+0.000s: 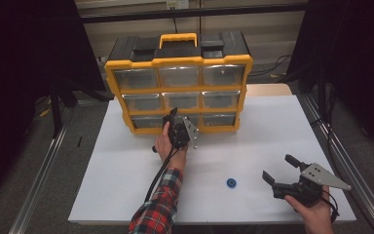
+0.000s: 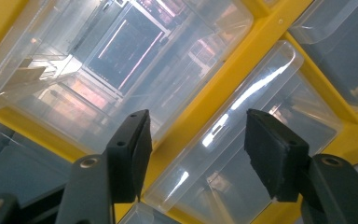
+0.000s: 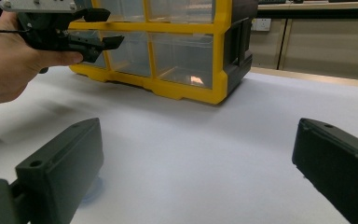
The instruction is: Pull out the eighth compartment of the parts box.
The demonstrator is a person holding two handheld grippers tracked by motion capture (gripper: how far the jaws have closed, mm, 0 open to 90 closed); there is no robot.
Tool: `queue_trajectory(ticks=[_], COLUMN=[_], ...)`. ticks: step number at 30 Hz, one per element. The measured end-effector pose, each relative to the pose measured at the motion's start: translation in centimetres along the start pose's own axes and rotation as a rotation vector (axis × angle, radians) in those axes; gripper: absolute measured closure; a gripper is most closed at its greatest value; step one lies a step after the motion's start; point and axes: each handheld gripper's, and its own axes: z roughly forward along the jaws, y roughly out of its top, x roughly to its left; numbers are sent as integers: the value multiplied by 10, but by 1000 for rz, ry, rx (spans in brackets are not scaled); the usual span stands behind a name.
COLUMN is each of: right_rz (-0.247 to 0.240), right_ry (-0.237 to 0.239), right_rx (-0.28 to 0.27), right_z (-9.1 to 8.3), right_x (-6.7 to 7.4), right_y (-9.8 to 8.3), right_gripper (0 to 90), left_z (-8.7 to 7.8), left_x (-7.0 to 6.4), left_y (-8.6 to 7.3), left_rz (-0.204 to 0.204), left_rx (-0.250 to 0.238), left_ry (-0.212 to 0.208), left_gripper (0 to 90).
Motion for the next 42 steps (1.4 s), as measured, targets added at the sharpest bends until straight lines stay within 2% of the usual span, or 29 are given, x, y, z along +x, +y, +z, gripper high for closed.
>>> queue_trajectory(ticks=[2,5,10,15,16,21,23,26,28,30,31,41,42], right_rz=[-2,-3,1,-2,-3,-2,-6,2,5,5,6,6,5], right_ry=[2,1,0,-2,1,-2,5,-1,-3,0,0,-5,-9], right_rx=[5,6,6,2,2,3,1,3,1,-3,-7,-3,-4], right_z=[0,1,0,1,1,1,1,1,1,0,0,0,-1], right_x=[0,1,1,-1,-1,-1,-1,-1,-1,-2,-2,-2,-3], right_y=[0,0,0,0,0,0,0,0,1,1,1,1,1], right_gripper=[13,13,13,13,13,13,13,13,13,14,13,13,13], left_z=[0,1,1,2,2,1,1,3,3,3,3,3,1], left_x=[0,-2,-3,-3,-3,-2,-2,-2,-3,-4,-4,-2,-1], left_y=[0,-1,0,0,0,0,0,0,0,1,0,0,0], left_rz=[4,12,15,13,6,32,47,44,50,75,84,121,151], left_rx=[-2,2,6,0,0,9,8,2,7,8,11,31,49], left_ry=[-2,-26,-5,-6,-17,-9,-24,-25,-9,-19,-5,-6,-3], left_gripper=[409,418,416,418,418,417,417,415,416,417,423,480,484])
